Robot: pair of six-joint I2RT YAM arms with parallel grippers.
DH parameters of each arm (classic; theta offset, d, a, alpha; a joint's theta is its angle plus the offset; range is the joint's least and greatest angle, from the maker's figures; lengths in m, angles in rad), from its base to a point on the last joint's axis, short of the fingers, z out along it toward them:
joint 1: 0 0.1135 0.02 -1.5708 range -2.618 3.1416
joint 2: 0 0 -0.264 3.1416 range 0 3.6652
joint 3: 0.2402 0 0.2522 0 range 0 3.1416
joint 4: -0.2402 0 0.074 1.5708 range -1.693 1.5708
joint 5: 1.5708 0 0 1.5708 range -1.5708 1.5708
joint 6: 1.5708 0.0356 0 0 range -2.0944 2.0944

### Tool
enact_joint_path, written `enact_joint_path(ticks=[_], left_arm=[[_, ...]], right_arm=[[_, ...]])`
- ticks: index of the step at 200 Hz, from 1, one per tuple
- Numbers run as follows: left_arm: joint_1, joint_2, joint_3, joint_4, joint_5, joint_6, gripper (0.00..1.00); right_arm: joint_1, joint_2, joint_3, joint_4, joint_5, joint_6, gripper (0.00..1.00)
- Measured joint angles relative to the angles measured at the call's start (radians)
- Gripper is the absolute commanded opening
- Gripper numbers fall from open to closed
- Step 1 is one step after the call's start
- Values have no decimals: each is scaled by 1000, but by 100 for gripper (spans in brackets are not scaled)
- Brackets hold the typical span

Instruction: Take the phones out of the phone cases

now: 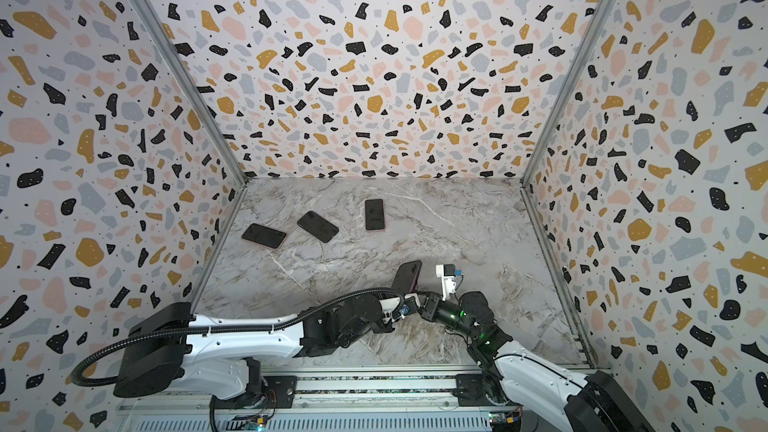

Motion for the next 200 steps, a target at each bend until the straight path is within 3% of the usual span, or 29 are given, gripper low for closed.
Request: enact_joint_path(ticks=[94, 124, 200], left_arm=[[2, 37, 5, 39, -27, 3, 11], [2, 35, 5, 39, -35, -3, 0], [1, -30, 4, 4, -107, -23, 0]], right_arm=[[-3, -5, 0, -34, -7, 8, 0], [-3, -6, 0, -36, -10, 11, 0], [-3, -30, -3, -35, -11, 11, 0]])
